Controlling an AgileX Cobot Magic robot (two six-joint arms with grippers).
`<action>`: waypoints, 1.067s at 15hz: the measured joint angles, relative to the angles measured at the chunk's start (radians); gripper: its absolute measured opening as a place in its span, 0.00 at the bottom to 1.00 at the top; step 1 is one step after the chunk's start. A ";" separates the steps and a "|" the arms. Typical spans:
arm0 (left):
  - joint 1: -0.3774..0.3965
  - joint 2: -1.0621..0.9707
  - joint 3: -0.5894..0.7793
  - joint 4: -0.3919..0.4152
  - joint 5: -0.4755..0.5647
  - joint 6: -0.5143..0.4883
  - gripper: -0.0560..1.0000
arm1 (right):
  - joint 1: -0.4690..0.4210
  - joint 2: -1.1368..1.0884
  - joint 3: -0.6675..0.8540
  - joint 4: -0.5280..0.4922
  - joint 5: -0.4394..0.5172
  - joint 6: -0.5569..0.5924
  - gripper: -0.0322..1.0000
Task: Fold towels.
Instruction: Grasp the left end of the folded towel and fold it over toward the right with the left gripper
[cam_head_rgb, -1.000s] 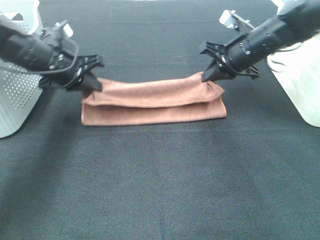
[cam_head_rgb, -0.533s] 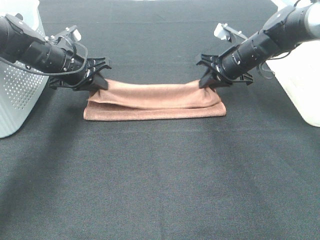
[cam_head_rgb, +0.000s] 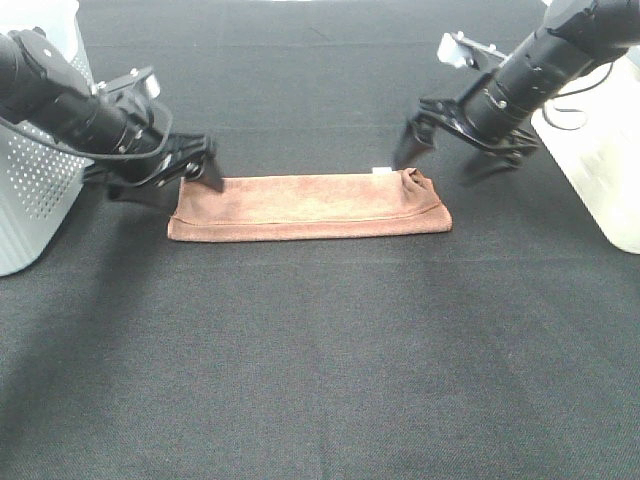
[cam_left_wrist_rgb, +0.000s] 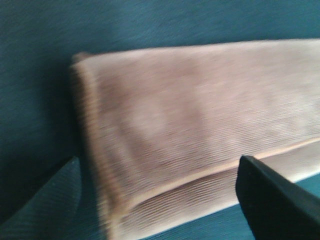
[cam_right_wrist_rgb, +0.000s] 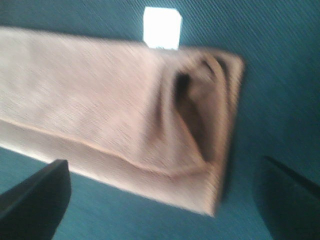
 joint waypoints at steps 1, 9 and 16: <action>0.000 0.000 0.000 0.044 0.000 -0.039 0.81 | 0.000 0.000 0.000 -0.024 0.009 0.007 0.92; -0.016 0.076 -0.030 0.007 -0.004 -0.078 0.70 | 0.000 0.000 0.000 -0.030 0.013 0.023 0.92; -0.047 0.104 -0.146 0.024 0.092 -0.062 0.09 | 0.000 0.000 0.000 -0.030 0.012 0.023 0.92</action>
